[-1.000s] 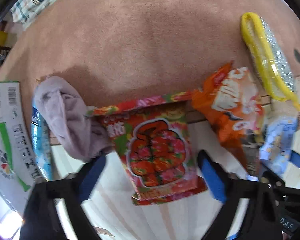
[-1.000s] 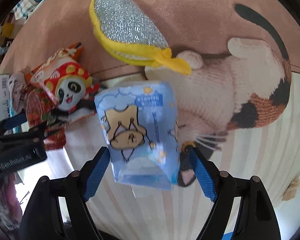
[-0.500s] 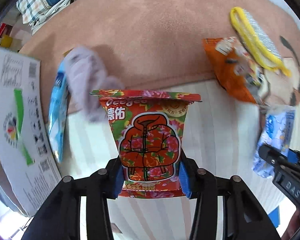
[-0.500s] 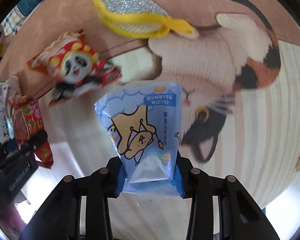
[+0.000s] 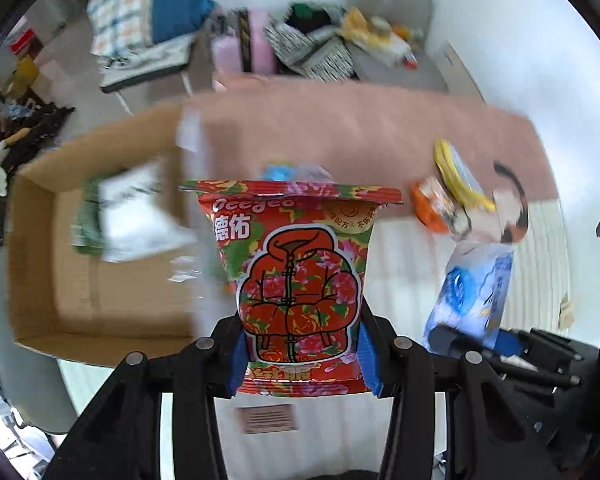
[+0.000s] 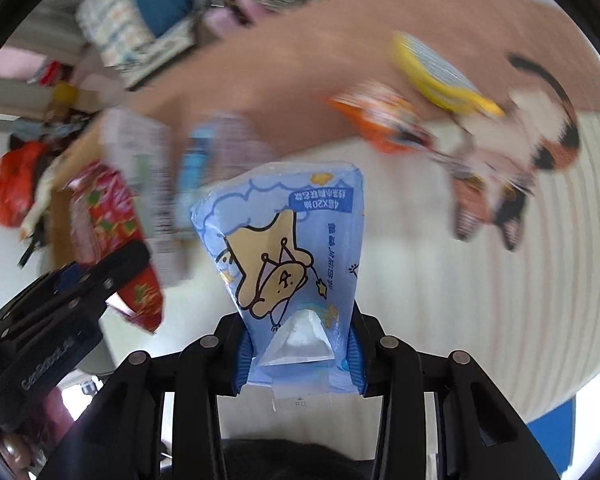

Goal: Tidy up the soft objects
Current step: 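Carry both packs into the box and open both tools to release them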

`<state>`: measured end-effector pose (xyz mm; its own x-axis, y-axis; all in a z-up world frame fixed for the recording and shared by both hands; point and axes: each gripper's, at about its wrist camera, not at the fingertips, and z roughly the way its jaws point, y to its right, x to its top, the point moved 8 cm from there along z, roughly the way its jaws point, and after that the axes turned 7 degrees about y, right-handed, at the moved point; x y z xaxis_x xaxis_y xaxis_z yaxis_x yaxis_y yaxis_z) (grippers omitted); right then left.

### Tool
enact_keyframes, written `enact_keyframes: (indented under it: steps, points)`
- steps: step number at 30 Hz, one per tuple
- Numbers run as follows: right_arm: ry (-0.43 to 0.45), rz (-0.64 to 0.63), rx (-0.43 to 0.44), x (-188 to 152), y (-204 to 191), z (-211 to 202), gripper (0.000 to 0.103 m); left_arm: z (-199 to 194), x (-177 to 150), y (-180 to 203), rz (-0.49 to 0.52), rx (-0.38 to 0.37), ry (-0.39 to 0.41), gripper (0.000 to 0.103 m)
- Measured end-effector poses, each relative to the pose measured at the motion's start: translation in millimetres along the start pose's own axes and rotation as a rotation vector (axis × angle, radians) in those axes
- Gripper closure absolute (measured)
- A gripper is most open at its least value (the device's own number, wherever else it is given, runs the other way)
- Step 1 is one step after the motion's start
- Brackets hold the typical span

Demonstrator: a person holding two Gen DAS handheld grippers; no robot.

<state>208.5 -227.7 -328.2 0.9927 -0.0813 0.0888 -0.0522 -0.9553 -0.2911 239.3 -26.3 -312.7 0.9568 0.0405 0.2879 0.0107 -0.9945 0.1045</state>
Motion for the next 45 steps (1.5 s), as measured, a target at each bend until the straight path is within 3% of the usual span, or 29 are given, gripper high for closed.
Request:
enact_keyframes:
  steps: [5,8,14,18,23,32,35,37,39,42,44,45]
  points:
    - [0.025,-0.104,0.077,2,-141,12,0.062,-34,27,-117,-0.083,0.041,0.04,0.061]
    - [0.005,-0.135,0.093,-1,-204,36,0.062,-35,39,-179,-0.114,0.116,0.049,0.061]
    - [-0.064,-0.143,0.04,-9,-274,109,0.062,5,50,-279,-0.169,0.195,-0.031,0.061]
    - [-0.116,-0.142,-0.015,-16,-288,154,0.062,44,51,-320,-0.187,0.217,-0.098,0.061]
    - [-0.155,-0.148,-0.096,-21,-293,205,0.062,95,51,-344,-0.188,0.205,-0.195,0.061]
    - [-0.194,-0.16,-0.17,-33,-306,238,0.062,139,44,-347,-0.14,0.222,-0.295,0.06]
    - [-0.202,-0.171,-0.192,-37,-315,247,0.058,144,43,-349,-0.158,0.21,-0.321,0.059]
    - [-0.215,-0.183,-0.198,-42,-317,250,0.048,141,43,-348,-0.189,0.178,-0.328,0.059]
    - [-0.22,-0.206,-0.221,-43,-320,249,0.041,133,45,-347,-0.195,0.173,-0.312,0.05]
    - [-0.198,-0.222,-0.215,-45,-336,238,0.026,114,50,-346,-0.186,0.175,-0.267,0.045]
    - [-0.174,-0.232,-0.216,-44,-345,227,0.021,97,52,-345,-0.181,0.176,-0.237,0.021]
    - [-0.165,-0.24,-0.213,-42,-349,220,0.017,89,50,-346,-0.18,0.176,-0.22,0.018]
